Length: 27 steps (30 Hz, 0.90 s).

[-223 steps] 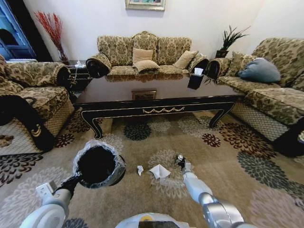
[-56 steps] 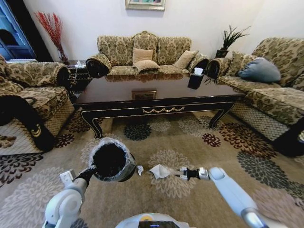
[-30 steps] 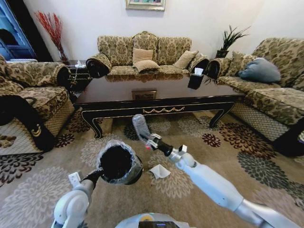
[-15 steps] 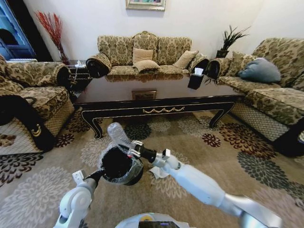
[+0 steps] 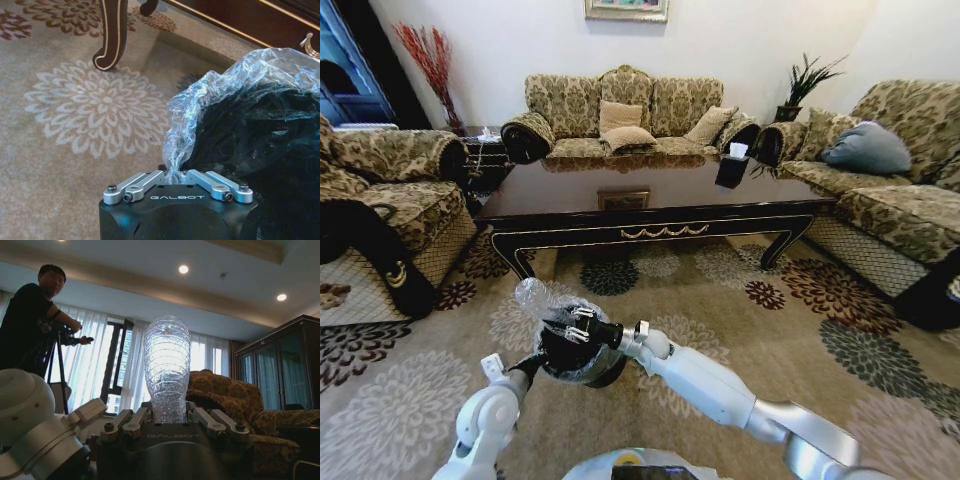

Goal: Move to the front of the table and pick up the trash from the floor, then place it into the trash bin.

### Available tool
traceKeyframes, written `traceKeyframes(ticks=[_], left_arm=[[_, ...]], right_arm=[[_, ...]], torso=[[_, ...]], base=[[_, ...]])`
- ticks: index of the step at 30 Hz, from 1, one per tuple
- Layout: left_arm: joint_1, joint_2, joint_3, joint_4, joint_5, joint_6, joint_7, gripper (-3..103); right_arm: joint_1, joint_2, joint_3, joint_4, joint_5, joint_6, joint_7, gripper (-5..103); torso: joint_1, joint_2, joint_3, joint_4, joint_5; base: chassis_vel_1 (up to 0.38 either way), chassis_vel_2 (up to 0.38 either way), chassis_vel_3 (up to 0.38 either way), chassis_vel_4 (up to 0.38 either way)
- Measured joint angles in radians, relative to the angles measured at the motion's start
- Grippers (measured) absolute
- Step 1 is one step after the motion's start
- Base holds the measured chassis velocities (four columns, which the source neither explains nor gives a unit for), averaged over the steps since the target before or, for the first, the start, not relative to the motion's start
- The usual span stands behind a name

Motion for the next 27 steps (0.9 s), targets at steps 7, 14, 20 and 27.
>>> traceKeyframes(ticks=[7, 14, 20, 27], left_arm=[[0.004, 0.006, -0.002, -0.001, -0.001, 0.0, -0.001, 2], [0.011, 0.005, -0.002, -0.006, 0.001, 0.0, -0.001, 2], [0.023, 0.003, -0.007, -0.019, 0.007, 0.0, -0.001, 2], [0.035, 0.004, -0.028, -0.036, 0.013, 0.0, 0.0, 2]], right_arm=[[-0.007, -0.011, 0.01, -0.001, -0.01, 0.004, -0.002, 44], [-0.02, -0.036, 0.033, 0.012, -0.02, 0.007, 0.001, 71], [-0.031, -0.082, 0.06, 0.035, -0.023, 0.008, 0.003, 93], [-0.043, -0.111, 0.1, 0.045, -0.024, 0.006, 0.027, 100]], torso=[[0.0, 0.0, 0.0, 0.0001, 0.0], [0.0, 0.0, 0.0, 0.0, 0.0], [0.0, 0.0, 0.0, 0.0, 0.0], [0.0, 0.0, 0.0, 0.0001, 0.0]], base=[[0.0, 0.0, 0.0, 0.0], [0.0, 0.0, 0.0, 0.0], [0.0, 0.0, 0.0, 0.0], [0.0, 0.0, 0.0, 0.0]])
